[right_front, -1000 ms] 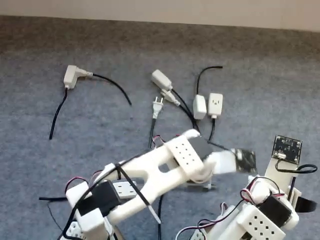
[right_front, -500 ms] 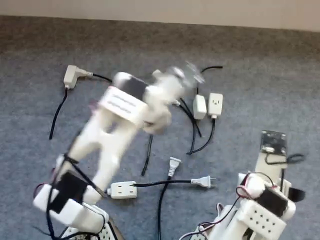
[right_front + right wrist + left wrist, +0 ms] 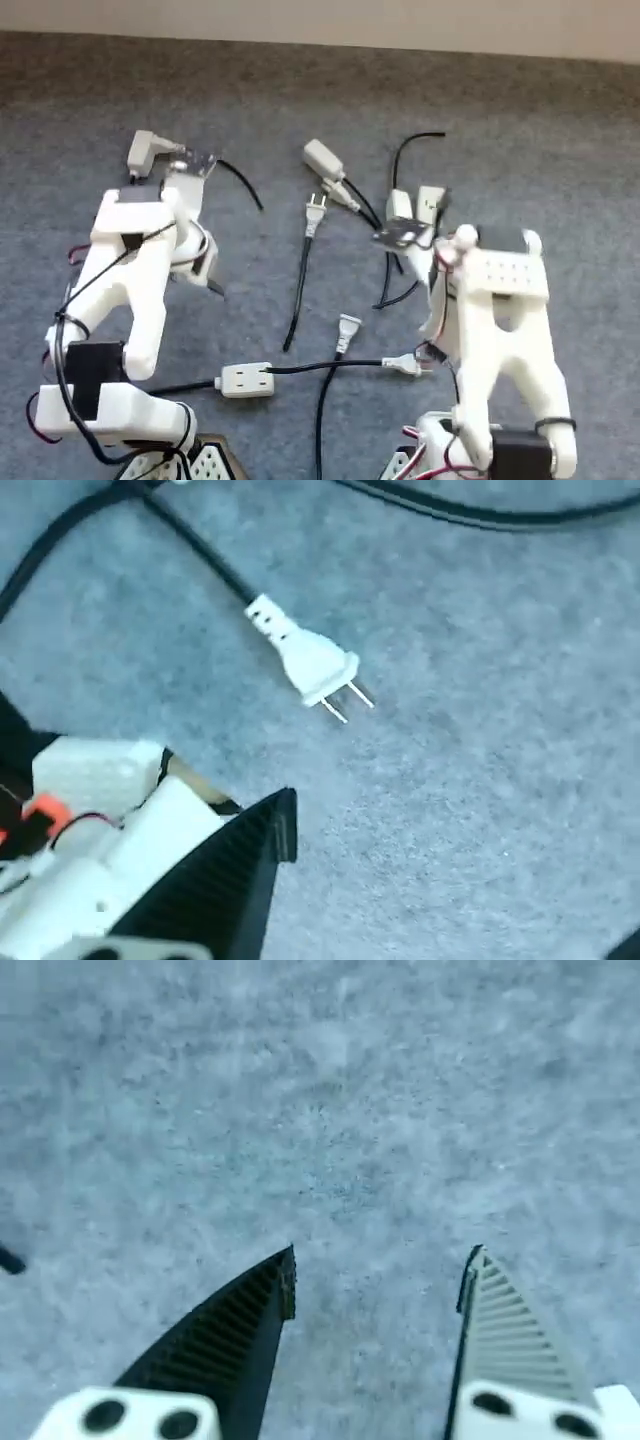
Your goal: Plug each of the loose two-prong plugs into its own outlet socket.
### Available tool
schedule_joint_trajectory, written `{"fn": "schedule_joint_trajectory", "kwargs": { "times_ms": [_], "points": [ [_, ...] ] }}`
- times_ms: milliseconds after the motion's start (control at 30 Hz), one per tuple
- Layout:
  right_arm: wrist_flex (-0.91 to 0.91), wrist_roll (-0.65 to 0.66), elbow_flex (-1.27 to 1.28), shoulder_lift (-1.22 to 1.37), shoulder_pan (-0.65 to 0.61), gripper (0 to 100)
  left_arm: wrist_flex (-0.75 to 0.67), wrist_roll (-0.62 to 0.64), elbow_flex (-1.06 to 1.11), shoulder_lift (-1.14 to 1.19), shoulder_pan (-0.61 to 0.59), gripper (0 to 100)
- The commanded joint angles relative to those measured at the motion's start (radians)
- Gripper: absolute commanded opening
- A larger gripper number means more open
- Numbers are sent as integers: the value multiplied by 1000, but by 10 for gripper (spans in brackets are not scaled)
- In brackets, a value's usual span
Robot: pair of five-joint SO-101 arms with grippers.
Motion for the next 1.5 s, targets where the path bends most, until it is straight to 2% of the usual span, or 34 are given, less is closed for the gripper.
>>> {"fn": "schedule_joint_trajectory", "kwargs": {
  "times_ms": [0,167,267,367,500,567,633,800,867,1133,1333,1467],
  "points": [
    [97,209,-147,7,-38,504,-94,6,36,-50,-31,273],
    [96,416,-116,-10,-74,504,-100,37,22,-44,-99,274],
    [67,425,-19,-18,-137,504,-126,41,27,-41,-102,274],
    [-36,425,131,-31,-206,502,-133,41,28,-39,-102,274],
    [-171,425,277,-102,-249,416,-133,41,30,-38,-102,274],
    [-203,423,317,-150,-274,413,-133,41,30,-38,-102,274],
    [-225,402,354,-180,-294,422,-135,41,30,-38,-102,274],
    [-414,242,484,-228,-326,421,-135,41,31,-38,-99,274],
    [-430,206,510,-228,-338,419,-141,41,50,-38,-97,274],
    [-430,163,522,-220,-386,217,-189,40,77,-38,-97,272],
    [-441,161,522,-220,-384,215,-189,40,77,-38,-97,271],
    [-552,161,533,-219,-384,213,-189,40,79,-38,-97,271]
  ]
}}
